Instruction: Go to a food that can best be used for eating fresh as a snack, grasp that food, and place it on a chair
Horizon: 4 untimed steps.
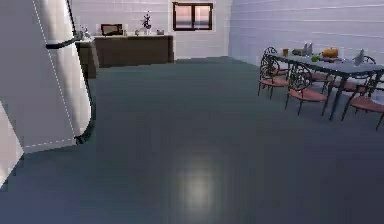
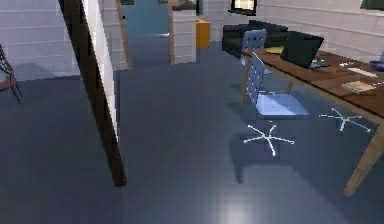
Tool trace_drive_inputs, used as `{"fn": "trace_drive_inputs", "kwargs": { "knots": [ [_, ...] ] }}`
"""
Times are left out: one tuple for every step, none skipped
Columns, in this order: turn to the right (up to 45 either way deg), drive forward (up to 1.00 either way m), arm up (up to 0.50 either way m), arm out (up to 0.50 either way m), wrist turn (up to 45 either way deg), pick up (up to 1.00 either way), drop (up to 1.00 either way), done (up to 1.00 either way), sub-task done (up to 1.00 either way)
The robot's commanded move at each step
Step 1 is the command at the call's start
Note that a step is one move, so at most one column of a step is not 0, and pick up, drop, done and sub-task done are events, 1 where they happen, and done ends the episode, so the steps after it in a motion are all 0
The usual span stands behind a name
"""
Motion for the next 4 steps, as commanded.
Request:
{"fn": "trace_drive_inputs", "kwargs": {
  "knots": [
    [45.0,0.0,0.0,0.0,0.0,0.0,0.0,0.0,0.0],
    [24.0,0.0,0.0,0.0,0.0,0.0,0.0,0.0,0.0],
    [0.0,0.1,0.0,0.0,0.0,0.0,0.0,0.0,0.0],
    [-30.0,0.0,0.0,0.0,0.0,0.0,0.0,0.0,0.0]
  ]
}}
